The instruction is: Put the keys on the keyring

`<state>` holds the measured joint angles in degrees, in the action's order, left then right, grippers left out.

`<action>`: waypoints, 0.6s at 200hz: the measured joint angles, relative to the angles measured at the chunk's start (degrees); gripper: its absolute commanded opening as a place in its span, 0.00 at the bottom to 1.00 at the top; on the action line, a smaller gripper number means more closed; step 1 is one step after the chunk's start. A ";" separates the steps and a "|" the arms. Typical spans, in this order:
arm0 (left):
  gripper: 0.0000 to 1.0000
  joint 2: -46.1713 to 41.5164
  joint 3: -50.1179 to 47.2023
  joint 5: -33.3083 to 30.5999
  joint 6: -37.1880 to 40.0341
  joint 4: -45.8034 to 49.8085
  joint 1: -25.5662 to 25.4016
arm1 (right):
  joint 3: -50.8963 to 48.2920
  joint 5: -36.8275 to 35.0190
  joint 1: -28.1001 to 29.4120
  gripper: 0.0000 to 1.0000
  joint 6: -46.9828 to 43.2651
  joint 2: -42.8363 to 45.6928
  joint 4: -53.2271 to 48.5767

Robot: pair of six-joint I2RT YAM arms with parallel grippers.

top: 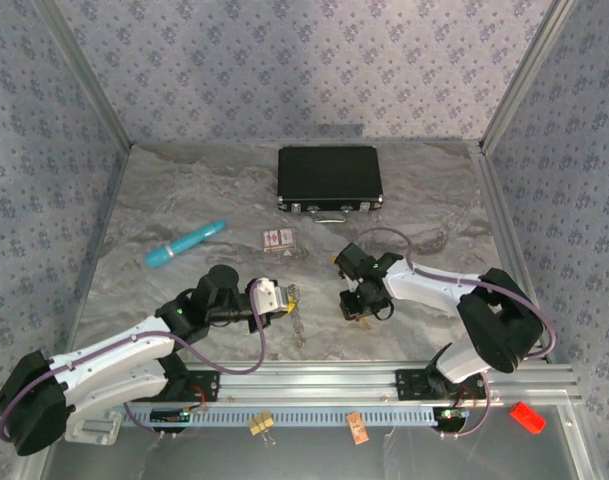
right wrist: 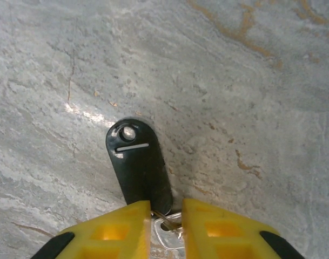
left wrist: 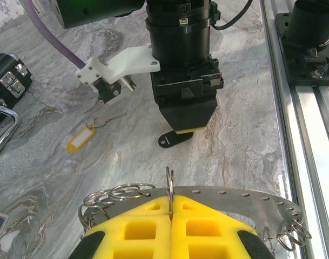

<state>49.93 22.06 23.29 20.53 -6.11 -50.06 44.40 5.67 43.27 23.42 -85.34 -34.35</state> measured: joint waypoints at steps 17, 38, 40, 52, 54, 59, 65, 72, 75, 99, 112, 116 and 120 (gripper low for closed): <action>0.00 0.00 0.07 0.00 0.02 0.07 0.00 | 0.02 -0.11 0.00 0.12 0.04 0.00 -0.15; 0.00 0.00 0.35 -0.02 0.02 0.17 0.00 | 0.02 -0.11 0.11 0.06 0.02 0.15 -0.52; 0.00 0.00 0.37 -0.02 0.02 0.20 0.00 | 0.02 -0.09 0.11 0.05 0.00 0.17 -0.59; 0.00 0.00 0.42 -0.02 0.20 0.37 0.00 | 0.04 -0.09 0.11 0.02 0.07 0.48 -0.85; 0.00 0.00 0.42 0.00 0.22 0.37 0.00 | 0.04 -0.09 0.11 0.01 -0.02 0.50 -0.90; 0.00 0.00 0.42 -0.02 0.28 0.37 0.00 | 0.04 -0.09 0.11 0.00 0.07 0.61 -1.01; 0.00 0.00 0.42 -0.02 0.42 0.37 0.00 | 0.07 -0.13 0.11 0.00 0.02 0.72 -1.11; 0.00 0.00 0.42 -0.02 0.46 0.37 0.00 | 0.07 -0.13 0.11 0.00 0.02 0.83 -1.31; 0.00 0.00 0.42 -0.02 0.46 0.37 0.00 | 0.07 -0.13 0.11 0.00 0.04 0.85 -1.42; 0.00 0.00 0.42 -0.02 0.46 0.37 0.00 | 0.11 -0.31 0.15 0.00 0.04 1.36 -1.86; 0.00 0.00 0.42 -0.02 0.46 0.37 0.00 | 0.13 -0.33 0.15 0.00 0.04 1.53 -1.92; 0.00 0.00 0.42 -0.02 0.46 0.37 0.00 | 0.13 -0.31 0.15 0.00 0.04 1.55 -1.92; 0.00 0.00 0.42 -0.02 0.46 0.37 0.00 | 0.15 -0.31 0.15 0.00 0.04 1.57 -1.92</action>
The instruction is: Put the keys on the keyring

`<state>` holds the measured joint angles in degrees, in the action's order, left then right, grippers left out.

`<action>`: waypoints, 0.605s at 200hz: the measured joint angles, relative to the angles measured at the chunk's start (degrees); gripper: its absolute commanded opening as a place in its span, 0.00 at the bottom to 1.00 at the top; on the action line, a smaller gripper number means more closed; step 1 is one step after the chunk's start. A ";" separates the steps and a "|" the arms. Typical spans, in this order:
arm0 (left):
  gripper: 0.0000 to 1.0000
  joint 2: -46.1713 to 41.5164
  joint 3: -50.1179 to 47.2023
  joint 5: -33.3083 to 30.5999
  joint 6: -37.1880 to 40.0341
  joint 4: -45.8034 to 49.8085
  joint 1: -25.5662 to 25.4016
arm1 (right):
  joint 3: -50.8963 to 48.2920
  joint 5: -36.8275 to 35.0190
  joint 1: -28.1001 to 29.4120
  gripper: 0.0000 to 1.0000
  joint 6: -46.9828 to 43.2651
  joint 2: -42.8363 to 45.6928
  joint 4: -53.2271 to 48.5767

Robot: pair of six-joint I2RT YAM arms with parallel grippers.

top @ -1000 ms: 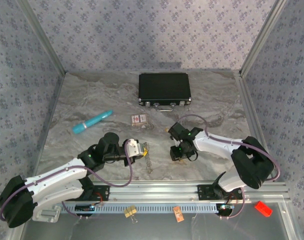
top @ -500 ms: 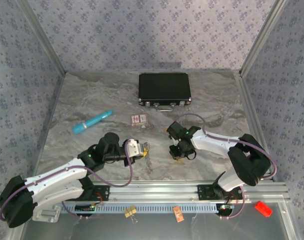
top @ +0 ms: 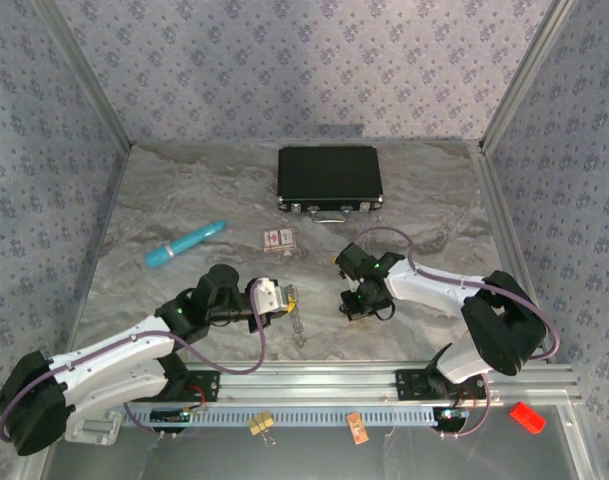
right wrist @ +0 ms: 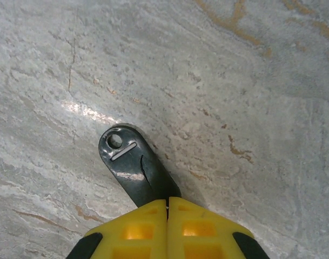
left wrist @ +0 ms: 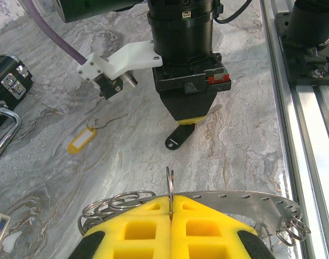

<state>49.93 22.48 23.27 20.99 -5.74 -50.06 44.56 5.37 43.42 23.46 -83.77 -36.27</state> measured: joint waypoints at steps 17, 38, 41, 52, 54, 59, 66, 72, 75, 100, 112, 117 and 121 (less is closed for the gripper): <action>0.00 0.00 0.00 0.00 0.00 0.00 0.00 | 0.07 0.00 0.00 0.00 0.00 0.02 0.09; 0.00 0.00 0.00 0.00 0.00 0.00 0.00 | 0.07 0.00 0.00 0.00 0.02 -0.02 0.44; 0.00 0.00 0.00 0.00 0.00 0.00 0.00 | 0.07 0.00 0.00 0.00 0.02 -0.02 0.50; 0.00 0.00 0.00 0.02 0.02 0.00 0.00 | 0.07 -0.02 0.00 0.00 0.04 -0.24 0.90; 0.00 0.00 0.00 0.02 0.02 0.02 0.00 | 0.07 -0.02 0.00 0.00 0.07 -0.31 0.98; 0.00 0.00 0.00 0.00 0.02 0.02 0.00 | 0.07 -0.02 0.00 0.00 0.09 -0.55 1.16; 0.00 0.00 0.02 0.00 0.07 0.04 0.00 | 0.07 -0.04 0.00 0.00 0.22 -0.94 1.38; 0.00 0.00 0.09 0.00 0.17 0.11 0.00 | 0.07 -0.07 0.00 0.00 0.24 -1.22 1.53; 0.00 0.00 0.11 0.00 0.17 0.22 0.00 | 0.07 -0.07 0.00 0.00 0.26 -1.38 1.60; 0.00 0.00 0.24 0.02 0.20 0.57 0.00 | 0.24 -0.04 -0.09 0.03 0.28 -1.84 1.97; 0.00 0.00 0.28 0.00 0.22 0.63 0.00 | 0.39 -0.02 -0.17 0.06 0.28 -2.03 2.01; 0.00 0.00 0.31 0.00 0.20 0.68 0.00 | 0.44 -0.04 -0.17 0.06 0.28 -2.10 2.03; 0.00 0.00 0.33 0.00 0.20 0.70 0.00 | 0.52 -0.04 -0.17 0.07 0.26 -2.19 1.99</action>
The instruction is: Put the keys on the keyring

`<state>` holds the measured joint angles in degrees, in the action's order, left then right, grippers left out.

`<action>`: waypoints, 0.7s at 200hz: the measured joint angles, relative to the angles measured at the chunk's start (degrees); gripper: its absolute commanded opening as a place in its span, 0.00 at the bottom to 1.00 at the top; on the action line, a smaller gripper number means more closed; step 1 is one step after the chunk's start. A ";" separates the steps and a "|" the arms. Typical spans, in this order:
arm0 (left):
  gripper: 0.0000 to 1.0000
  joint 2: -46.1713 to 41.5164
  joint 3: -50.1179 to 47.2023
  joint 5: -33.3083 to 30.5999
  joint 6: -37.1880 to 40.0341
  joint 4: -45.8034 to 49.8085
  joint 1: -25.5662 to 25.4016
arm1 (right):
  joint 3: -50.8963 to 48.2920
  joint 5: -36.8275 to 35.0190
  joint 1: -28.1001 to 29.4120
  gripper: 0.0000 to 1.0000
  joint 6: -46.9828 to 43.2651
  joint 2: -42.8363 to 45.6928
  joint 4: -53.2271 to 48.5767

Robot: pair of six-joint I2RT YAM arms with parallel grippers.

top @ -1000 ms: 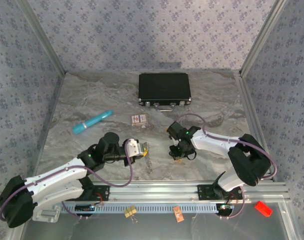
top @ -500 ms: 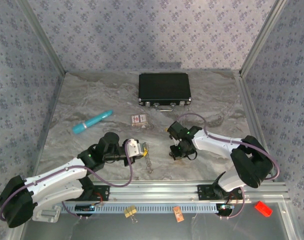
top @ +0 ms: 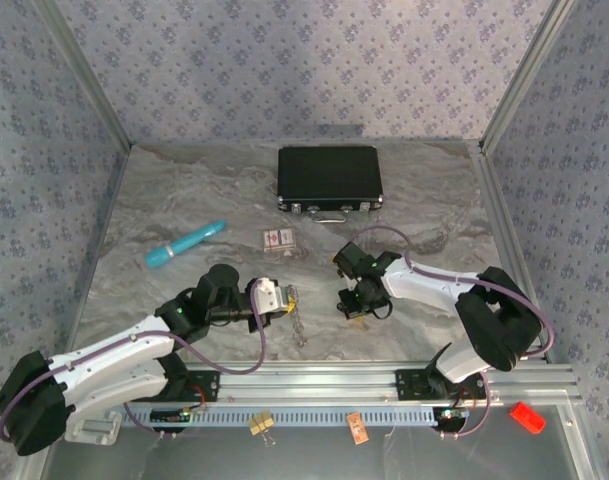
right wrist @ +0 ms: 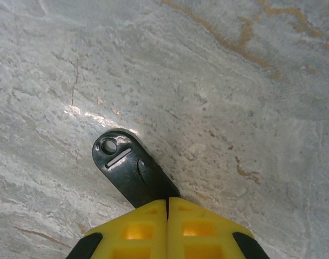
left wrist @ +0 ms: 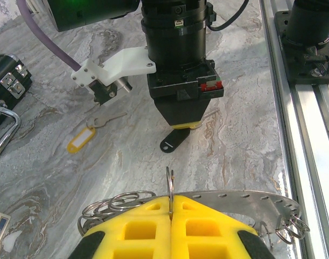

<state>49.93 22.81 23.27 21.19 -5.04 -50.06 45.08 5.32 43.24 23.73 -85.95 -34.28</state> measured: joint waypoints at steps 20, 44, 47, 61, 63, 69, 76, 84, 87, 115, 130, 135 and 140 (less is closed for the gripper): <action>0.00 0.00 0.00 0.02 0.00 0.15 0.00 | 0.20 0.02 0.02 0.10 -0.02 -0.33 0.07; 0.00 0.00 0.00 0.00 0.00 0.17 0.00 | 0.20 0.00 0.02 0.12 0.00 -0.52 0.11; 0.00 0.00 0.00 0.02 0.00 0.17 0.00 | 0.20 0.00 0.02 0.12 -0.02 -0.57 0.09; 0.00 0.00 0.00 0.00 0.02 0.17 0.00 | 0.24 0.00 0.02 0.13 -0.02 -0.63 0.04; 0.00 0.00 0.02 0.00 0.00 0.17 0.00 | 0.24 0.00 0.02 0.13 -0.02 -0.63 0.02; 0.00 0.00 0.02 0.00 0.00 0.17 0.00 | 0.31 0.00 0.02 0.13 -0.02 -0.63 -0.02; 0.00 0.00 0.02 0.00 0.00 0.17 0.00 | 0.35 -0.02 0.02 0.13 -0.02 -0.70 -0.07; 0.00 0.00 0.02 0.02 0.02 0.17 0.00 | 0.46 -0.11 0.02 0.13 -0.02 -0.74 -0.20; 0.00 0.00 0.02 0.02 0.00 0.17 0.00 | 0.50 -0.15 0.02 0.13 -0.02 -0.76 -0.26; 0.00 0.00 0.02 0.02 0.00 0.17 0.00 | 0.81 -0.61 0.09 0.19 -0.07 -0.85 -0.81; 0.00 0.00 0.04 0.02 0.02 0.17 0.00 | 1.05 -0.85 0.17 0.19 -0.04 -0.85 -1.14; 0.00 0.00 0.04 0.02 0.02 0.17 0.00 | 1.11 -0.98 0.17 0.19 -0.04 -0.85 -1.29; 0.00 0.00 0.04 0.02 0.02 0.17 0.00 | 1.16 -1.05 0.22 0.19 -0.04 -0.85 -1.42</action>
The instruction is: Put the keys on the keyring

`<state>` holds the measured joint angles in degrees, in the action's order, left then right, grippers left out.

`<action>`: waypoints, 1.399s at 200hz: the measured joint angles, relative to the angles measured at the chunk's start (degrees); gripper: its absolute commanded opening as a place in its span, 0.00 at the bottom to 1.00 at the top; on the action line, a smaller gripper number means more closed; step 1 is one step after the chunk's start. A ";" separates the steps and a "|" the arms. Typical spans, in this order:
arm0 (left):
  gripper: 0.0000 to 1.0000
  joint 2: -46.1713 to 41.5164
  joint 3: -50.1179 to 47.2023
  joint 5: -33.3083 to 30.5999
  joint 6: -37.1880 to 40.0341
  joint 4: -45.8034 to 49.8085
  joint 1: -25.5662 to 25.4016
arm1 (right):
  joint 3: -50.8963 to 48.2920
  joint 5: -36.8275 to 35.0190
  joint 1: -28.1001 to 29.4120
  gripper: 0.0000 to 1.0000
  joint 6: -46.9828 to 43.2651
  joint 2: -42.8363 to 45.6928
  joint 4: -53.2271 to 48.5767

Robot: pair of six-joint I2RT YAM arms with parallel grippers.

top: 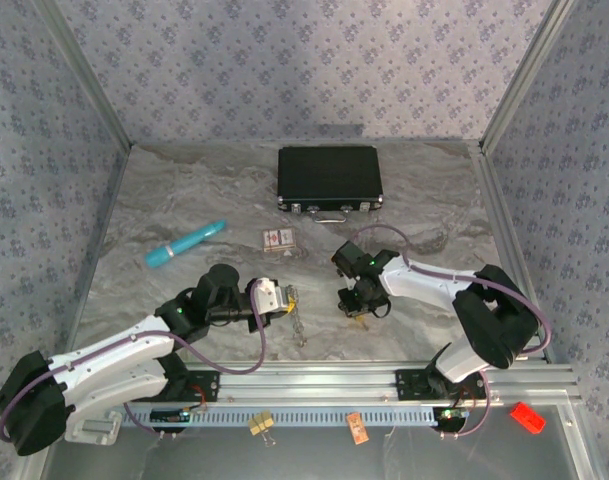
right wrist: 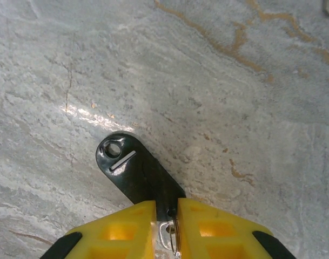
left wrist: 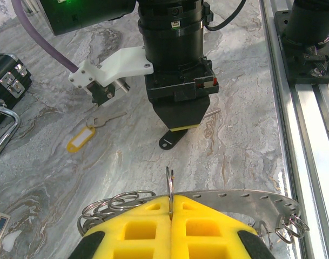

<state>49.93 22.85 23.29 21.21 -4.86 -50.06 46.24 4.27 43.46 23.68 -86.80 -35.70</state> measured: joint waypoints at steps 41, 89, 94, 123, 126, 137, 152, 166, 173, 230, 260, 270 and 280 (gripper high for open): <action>0.00 0.00 0.02 0.00 0.24 0.02 0.00 | 0.13 -0.48 0.17 0.17 0.00 0.00 -0.70; 0.00 0.00 0.07 0.00 0.28 0.24 0.00 | 0.22 -0.63 0.20 0.14 0.00 0.00 -1.66; 0.00 0.00 0.07 0.00 0.33 0.24 0.00 | 0.22 -0.66 0.20 0.14 0.00 0.00 -1.77; 0.00 0.00 0.07 0.00 0.39 0.24 0.00 | 0.55 -0.63 0.35 0.13 0.00 0.00 -2.16; 0.00 0.00 0.07 0.00 0.39 0.24 0.00 | 0.61 -0.63 0.35 0.13 0.00 0.00 -2.16; 0.00 0.00 0.07 0.00 0.39 0.24 0.00 | 0.85 -0.63 0.35 0.12 0.00 0.00 -2.34; 0.00 0.00 0.07 0.00 0.39 0.24 0.00 | 1.07 -0.63 0.35 0.09 0.00 0.00 -2.38; 0.00 0.00 0.07 0.00 0.39 0.24 0.00 | 1.18 -0.63 0.35 0.07 -0.02 0.00 -2.49; 0.00 0.00 0.07 0.02 0.39 0.26 0.00 | 1.20 -0.63 0.37 0.06 -0.04 0.00 -2.49; 0.00 0.00 0.09 0.02 0.39 0.33 0.00 | 1.29 -0.59 0.46 0.15 -0.17 -0.28 -2.51; 0.00 0.00 0.15 0.02 0.39 0.37 0.00 | 1.29 -0.59 0.46 0.12 -0.22 -1.53 -2.51; 0.00 0.00 0.15 0.00 0.39 0.37 0.00 | 1.44 -0.57 0.46 0.10 -0.20 -1.60 -2.60; 0.00 0.00 0.17 0.02 0.39 0.37 0.00 | 1.64 -0.55 0.46 0.09 -0.24 -1.62 -2.64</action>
<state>49.93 23.03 23.31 21.61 -4.49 -50.06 47.88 3.73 43.92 23.44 -88.42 -38.35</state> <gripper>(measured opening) 0.044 0.104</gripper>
